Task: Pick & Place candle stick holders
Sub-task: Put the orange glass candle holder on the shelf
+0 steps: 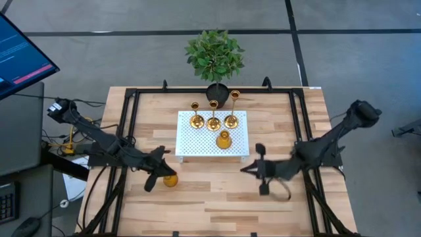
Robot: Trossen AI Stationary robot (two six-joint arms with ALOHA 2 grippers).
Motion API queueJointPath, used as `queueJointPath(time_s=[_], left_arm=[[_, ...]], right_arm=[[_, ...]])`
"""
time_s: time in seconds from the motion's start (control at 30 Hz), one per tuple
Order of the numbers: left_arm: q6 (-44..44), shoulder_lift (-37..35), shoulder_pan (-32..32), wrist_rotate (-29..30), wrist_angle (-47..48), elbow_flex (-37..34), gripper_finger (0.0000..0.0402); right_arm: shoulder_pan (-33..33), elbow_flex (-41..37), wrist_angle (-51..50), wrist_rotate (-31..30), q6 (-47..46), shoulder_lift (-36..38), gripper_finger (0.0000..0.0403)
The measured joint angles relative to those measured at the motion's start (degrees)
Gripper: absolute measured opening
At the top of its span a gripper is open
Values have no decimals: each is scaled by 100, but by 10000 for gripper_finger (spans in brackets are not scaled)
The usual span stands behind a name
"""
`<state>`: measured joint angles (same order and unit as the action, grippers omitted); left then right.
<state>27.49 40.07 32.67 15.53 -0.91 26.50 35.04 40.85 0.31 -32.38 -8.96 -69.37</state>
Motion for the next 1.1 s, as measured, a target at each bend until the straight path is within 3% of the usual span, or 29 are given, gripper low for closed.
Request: queueJointPath(time_s=[0.27, 0.53, 0.83, 0.93, 1.1], left_arm=[[442, 361, 6, 1064, -2, 0, 3], [449, 116, 4, 1258, 162, 26, 3], [1808, 151, 0, 1165, 3947, 1532, 2], [2072, 270, 0, 833, 4352, 1917, 2], [2333, 680, 0, 655, 4420, 1957, 2]], right_arm=[[-569, -1574, 310, 810, 717, 2186, 0], [-626, -2829, 940, 990, 1523, 4170, 0], [-929, -3212, 929, 933, 755, 4814, 0], [-1008, -3214, 899, 865, 749, 4801, 0], [-1173, -3214, 898, 680, 741, 4802, 0]])
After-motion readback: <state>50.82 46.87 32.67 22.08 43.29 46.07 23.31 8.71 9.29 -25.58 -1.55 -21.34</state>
